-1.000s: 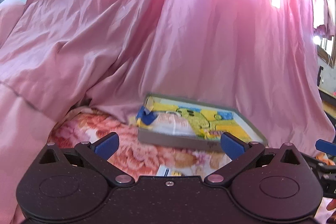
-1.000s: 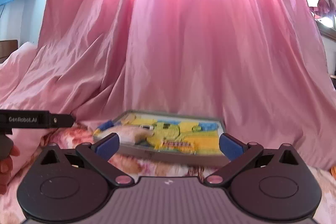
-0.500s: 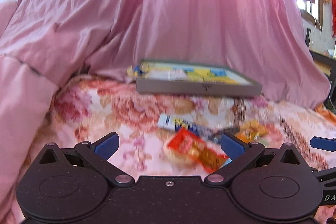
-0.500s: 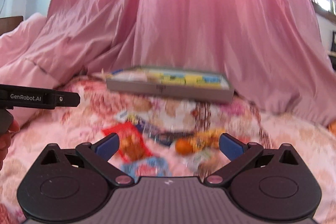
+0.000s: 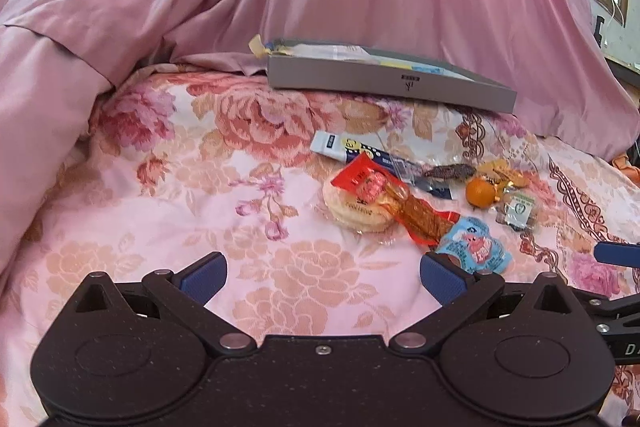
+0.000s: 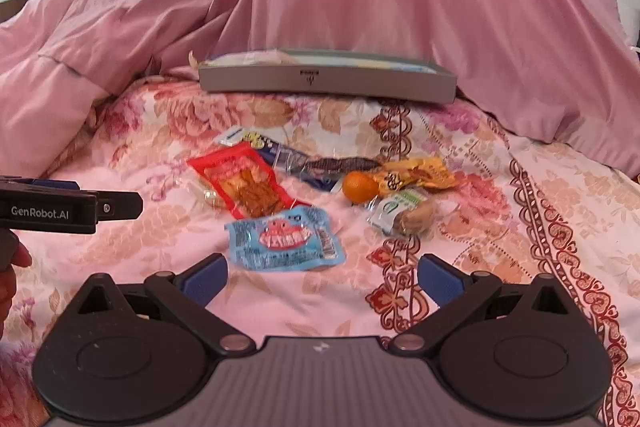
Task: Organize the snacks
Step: 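Withdraw both tools from the tray back over the remaining snacks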
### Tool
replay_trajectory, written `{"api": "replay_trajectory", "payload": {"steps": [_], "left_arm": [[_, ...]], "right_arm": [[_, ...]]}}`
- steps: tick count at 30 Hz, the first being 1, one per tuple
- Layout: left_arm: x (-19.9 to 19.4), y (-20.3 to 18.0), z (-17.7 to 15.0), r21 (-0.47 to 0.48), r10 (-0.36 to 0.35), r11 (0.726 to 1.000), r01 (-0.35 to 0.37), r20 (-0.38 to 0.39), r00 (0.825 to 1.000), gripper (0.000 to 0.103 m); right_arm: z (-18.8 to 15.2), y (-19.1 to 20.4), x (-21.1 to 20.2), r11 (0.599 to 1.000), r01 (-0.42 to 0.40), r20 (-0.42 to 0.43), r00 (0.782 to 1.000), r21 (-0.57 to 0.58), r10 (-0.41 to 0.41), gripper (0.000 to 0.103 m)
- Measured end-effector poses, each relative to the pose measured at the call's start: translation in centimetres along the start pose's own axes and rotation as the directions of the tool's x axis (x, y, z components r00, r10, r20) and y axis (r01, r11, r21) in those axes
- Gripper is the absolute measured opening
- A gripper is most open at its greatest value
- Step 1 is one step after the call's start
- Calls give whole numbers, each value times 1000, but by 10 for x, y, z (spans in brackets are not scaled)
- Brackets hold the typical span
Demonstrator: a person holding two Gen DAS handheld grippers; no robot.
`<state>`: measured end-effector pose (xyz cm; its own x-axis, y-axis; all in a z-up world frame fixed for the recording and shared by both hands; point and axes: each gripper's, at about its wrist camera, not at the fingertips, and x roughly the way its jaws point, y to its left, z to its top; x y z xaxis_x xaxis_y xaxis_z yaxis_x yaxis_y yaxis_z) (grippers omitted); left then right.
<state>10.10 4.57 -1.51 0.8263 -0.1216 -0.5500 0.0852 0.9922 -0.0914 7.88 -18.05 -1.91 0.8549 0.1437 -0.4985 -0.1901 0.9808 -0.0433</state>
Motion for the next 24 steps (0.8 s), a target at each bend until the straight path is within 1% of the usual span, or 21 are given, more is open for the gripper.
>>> {"api": "replay_trajectory", "payload": {"steps": [6, 16, 20, 24], "left_arm": [[4, 2, -1, 4, -29, 1000, 29, -2, 1000, 102], [14, 14, 4, -30, -89, 996, 89, -2, 996, 102], [21, 19, 5, -50, -118, 992, 117, -12, 993, 102], [28, 24, 5, -64, -142, 988, 140, -21, 990, 102]], "right_arm": [[-4, 2, 12, 1000, -9, -38, 999, -12, 8, 103], [-7, 6, 33, 997, -43, -92, 995, -67, 37, 103], [-3, 7, 47, 991, -68, -102, 993, -112, 57, 103], [5, 6, 64, 985, -117, -117, 988, -126, 102, 103]]}}
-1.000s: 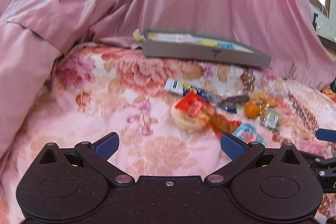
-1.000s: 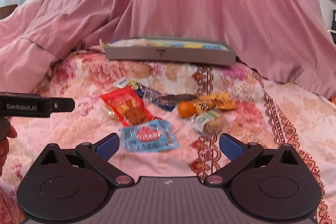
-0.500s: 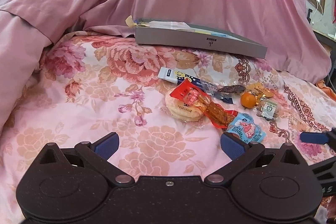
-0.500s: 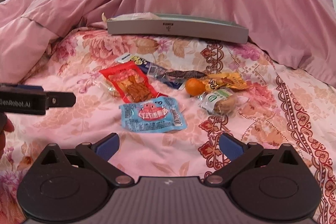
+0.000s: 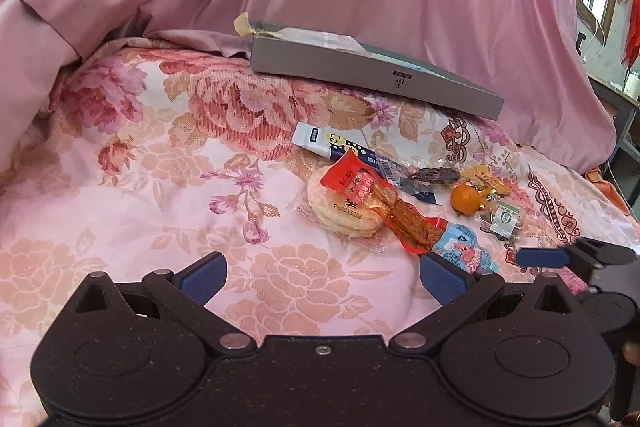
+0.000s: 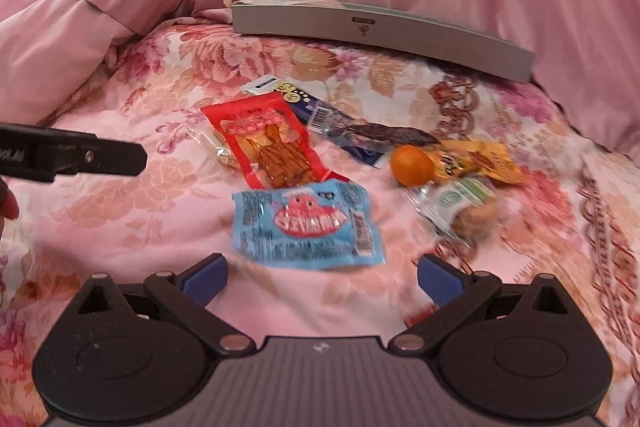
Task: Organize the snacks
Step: 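Withdraw both tools from the tray back over the remaining snacks, then grasp the red spicy tofu pack with the left gripper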
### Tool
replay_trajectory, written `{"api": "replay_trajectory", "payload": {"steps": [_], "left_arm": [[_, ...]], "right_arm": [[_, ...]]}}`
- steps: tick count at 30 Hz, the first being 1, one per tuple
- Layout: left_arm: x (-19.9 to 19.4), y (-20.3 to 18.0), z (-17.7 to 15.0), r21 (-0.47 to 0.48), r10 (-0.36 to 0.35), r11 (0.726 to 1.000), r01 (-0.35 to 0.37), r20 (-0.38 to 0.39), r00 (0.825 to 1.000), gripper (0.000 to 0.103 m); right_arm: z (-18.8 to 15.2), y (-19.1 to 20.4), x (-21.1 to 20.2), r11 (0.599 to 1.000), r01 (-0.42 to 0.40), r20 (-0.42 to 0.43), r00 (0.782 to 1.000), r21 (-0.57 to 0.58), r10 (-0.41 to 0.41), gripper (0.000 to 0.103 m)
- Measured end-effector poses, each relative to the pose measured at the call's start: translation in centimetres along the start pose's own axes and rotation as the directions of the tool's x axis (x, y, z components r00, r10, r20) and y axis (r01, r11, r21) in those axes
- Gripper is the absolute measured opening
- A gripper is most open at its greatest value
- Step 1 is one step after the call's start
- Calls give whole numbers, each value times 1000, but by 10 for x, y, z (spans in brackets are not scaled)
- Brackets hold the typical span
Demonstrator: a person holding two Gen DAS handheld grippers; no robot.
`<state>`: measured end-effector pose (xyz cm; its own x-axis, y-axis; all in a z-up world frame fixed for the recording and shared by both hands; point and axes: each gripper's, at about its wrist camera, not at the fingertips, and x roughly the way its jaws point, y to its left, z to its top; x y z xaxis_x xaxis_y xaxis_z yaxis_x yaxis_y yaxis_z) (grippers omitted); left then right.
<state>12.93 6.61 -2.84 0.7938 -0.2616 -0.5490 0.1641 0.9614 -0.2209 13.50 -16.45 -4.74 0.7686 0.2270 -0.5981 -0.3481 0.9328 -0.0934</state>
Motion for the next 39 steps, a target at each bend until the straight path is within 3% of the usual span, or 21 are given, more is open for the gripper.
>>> {"api": "replay_trajectory", "payload": {"steps": [12, 16, 23, 32, 39], "left_arm": [[10, 3, 1, -2, -70, 998, 70, -21, 997, 102], [17, -1, 3, 22, -99, 995, 100, -35, 994, 102], [31, -9, 10, -15, -182, 983, 182, -57, 982, 102], [62, -39, 10, -147, -300, 947, 285, -94, 949, 102], [97, -58, 15, -248, -269, 938, 244, -73, 960, 102]], "right_arm": [[20, -6, 42, 1000, -29, -46, 999, -9, 29, 103], [17, -11, 36, 998, -45, -29, 998, 52, 46, 91], [8, -20, 20, 997, -26, -2, 1000, 76, 26, 90], [-18, -31, -22, 996, 7, 9, 1000, 85, -8, 90], [-37, -38, -29, 994, 6, -7, 1000, 105, -5, 90]]}}
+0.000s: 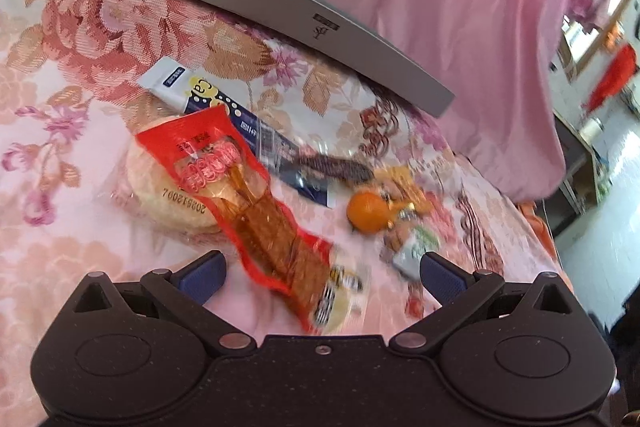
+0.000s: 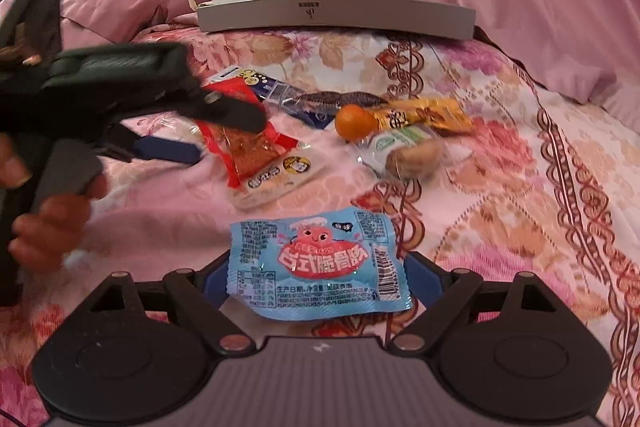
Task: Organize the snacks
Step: 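Grasp the red spicy tofu pack with the left gripper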
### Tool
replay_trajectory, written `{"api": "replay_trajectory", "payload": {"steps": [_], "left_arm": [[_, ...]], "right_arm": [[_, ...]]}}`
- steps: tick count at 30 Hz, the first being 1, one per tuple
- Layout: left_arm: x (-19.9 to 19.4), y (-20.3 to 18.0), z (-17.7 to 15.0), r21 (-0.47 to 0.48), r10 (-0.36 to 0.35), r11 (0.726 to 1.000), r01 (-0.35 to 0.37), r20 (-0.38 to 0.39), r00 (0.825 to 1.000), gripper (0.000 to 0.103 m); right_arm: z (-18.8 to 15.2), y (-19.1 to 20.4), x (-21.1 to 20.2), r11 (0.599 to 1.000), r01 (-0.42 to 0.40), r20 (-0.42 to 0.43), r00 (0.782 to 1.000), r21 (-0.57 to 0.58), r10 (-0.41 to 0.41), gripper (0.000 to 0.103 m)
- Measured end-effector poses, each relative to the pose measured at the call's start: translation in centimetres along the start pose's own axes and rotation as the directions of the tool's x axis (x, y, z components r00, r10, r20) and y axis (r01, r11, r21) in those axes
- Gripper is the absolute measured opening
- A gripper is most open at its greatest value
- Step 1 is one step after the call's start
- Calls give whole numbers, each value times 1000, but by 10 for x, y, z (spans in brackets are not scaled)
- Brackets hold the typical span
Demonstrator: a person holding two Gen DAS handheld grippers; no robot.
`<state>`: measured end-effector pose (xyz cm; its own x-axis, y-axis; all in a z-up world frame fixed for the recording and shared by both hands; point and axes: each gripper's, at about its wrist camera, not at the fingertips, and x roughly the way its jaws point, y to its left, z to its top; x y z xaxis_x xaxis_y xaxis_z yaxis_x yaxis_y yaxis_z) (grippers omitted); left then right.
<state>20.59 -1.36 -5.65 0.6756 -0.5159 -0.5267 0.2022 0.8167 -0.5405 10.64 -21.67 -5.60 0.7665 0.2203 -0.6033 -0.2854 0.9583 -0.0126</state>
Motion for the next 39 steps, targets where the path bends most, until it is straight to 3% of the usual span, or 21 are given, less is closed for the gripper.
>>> {"api": "replay_trajectory", "payload": {"steps": [5, 11, 12, 17, 20, 27, 39], "left_arm": [[14, -8, 10, -82, 51, 995, -49, 24, 998, 99], [13, -17, 7, 1, 119, 993, -120, 24, 993, 63], [14, -17, 7, 3, 138, 990, -138, 24, 990, 52], [15, -9, 10, -72, 147, 987, -144, 28, 989, 24], [15, -7, 11, -93, 134, 987, -130, 35, 990, 20], [2, -10, 9, 14, 158, 987, -158, 5, 987, 19], [-83, 45, 3, 204, 130, 975, -90, -192, 973, 20]], "right_arm": [[-5, -1, -1, 1000, -3, 6, 1000, 15, 3, 91], [-8, -1, -4, 1000, -5, 13, 1000, 24, 4, 91], [-8, -1, -4, 1000, -4, 13, 1000, 25, 4, 91], [-9, 0, -4, 1000, 2, 13, 1000, 27, -2, 91], [-9, 1, -5, 1000, 3, 12, 1000, 30, -3, 91], [-8, 0, -4, 999, 12, 20, 1000, 31, -13, 91], [-8, 8, -6, 999, -19, 24, 1000, 45, 18, 90]]}}
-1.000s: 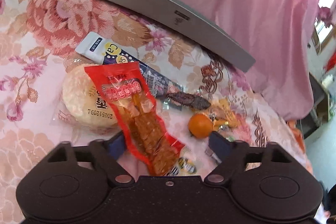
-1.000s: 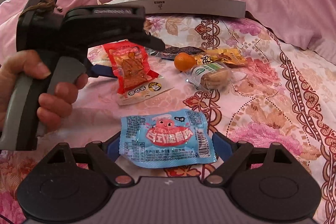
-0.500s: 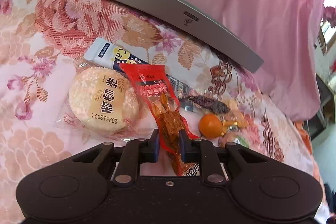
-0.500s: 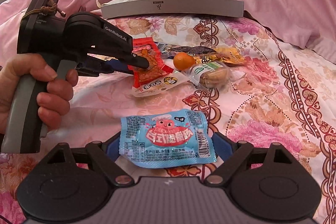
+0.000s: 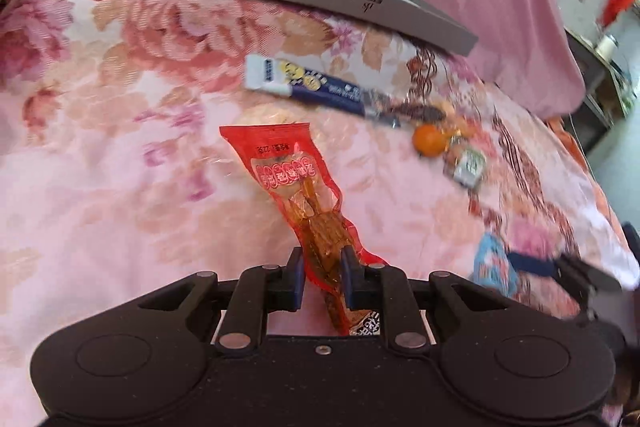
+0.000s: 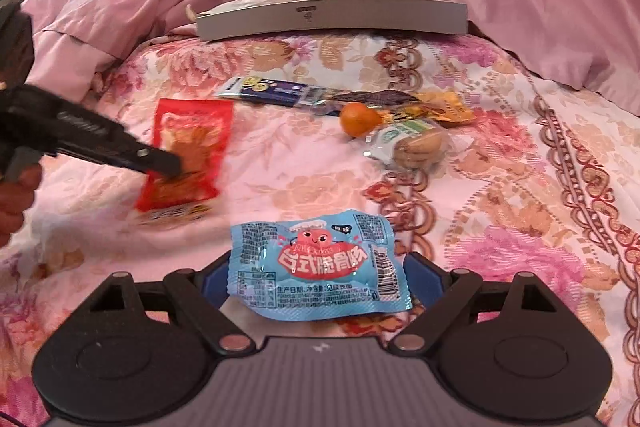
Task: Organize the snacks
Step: 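Grasp the red spicy tofu pack with the left gripper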
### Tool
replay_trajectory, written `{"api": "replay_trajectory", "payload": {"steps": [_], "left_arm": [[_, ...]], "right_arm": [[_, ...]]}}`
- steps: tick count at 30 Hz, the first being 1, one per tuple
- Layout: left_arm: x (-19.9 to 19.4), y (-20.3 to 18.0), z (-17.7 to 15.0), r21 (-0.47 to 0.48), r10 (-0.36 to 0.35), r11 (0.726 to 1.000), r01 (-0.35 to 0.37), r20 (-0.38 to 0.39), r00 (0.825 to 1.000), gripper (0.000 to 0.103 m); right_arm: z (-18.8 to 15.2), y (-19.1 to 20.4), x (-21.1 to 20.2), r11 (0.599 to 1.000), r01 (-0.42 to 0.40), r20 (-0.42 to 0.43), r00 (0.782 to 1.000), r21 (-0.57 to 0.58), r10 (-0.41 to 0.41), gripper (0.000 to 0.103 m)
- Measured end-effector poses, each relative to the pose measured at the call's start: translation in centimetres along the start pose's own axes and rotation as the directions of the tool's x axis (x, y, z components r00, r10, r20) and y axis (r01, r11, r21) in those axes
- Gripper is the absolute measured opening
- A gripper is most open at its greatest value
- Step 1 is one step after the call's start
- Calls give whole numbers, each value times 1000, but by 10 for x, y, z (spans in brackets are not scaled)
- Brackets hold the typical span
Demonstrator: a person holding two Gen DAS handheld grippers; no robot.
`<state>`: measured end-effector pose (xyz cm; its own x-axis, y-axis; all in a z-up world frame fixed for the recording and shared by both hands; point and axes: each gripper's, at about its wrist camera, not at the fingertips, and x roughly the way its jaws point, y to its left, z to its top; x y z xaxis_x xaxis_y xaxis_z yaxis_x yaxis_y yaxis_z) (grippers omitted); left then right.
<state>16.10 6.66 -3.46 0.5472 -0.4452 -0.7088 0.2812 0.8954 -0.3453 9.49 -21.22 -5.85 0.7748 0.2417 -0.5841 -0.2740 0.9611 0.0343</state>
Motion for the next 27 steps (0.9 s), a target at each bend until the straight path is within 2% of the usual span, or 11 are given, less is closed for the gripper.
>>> {"api": "replay_trajectory", "payload": {"steps": [5, 8, 10, 12, 14, 18, 20, 23, 24, 27], "left_arm": [[-21, 18, -7, 46, 9, 999, -7, -36, 999, 22], [-23, 16, -8, 55, 64, 997, -63, -20, 998, 35], [-20, 10, -7, 54, 99, 994, -97, -20, 995, 56], [-16, 4, -5, 10, 112, 994, -112, -18, 994, 73], [-10, 0, -1, -62, 129, 989, -131, -25, 991, 81], [10, -12, 8, -169, 200, 963, -209, -73, 977, 82], [19, -19, 11, -165, 249, 951, -262, -98, 964, 81], [25, -26, 9, -101, 310, 942, -321, -107, 945, 70], [24, -26, 7, -80, 318, 942, -327, -104, 942, 67], [15, -19, 0, -64, 288, 954, -293, -76, 954, 60]], "right_arm": [[0, 19, -2, 998, -59, -8, 998, -36, 59, 90], [0, 37, -2, 991, -84, -11, 996, -106, 83, 90], [-1, 49, -2, 984, -89, -9, 996, -151, 89, 90], [-2, 57, -2, 980, -86, -6, 996, -180, 87, 91], [-3, 61, -3, 979, -80, -4, 997, -189, 81, 91], [-3, 62, -3, 981, -80, -3, 997, -179, 81, 91], [-3, 63, -3, 980, -79, -4, 997, -181, 80, 91], [-4, 62, -3, 981, -75, 0, 997, -180, 77, 91], [-4, 63, -3, 981, -73, 2, 997, -180, 75, 91], [-5, 63, -2, 982, -66, 6, 998, -177, 68, 91]]}}
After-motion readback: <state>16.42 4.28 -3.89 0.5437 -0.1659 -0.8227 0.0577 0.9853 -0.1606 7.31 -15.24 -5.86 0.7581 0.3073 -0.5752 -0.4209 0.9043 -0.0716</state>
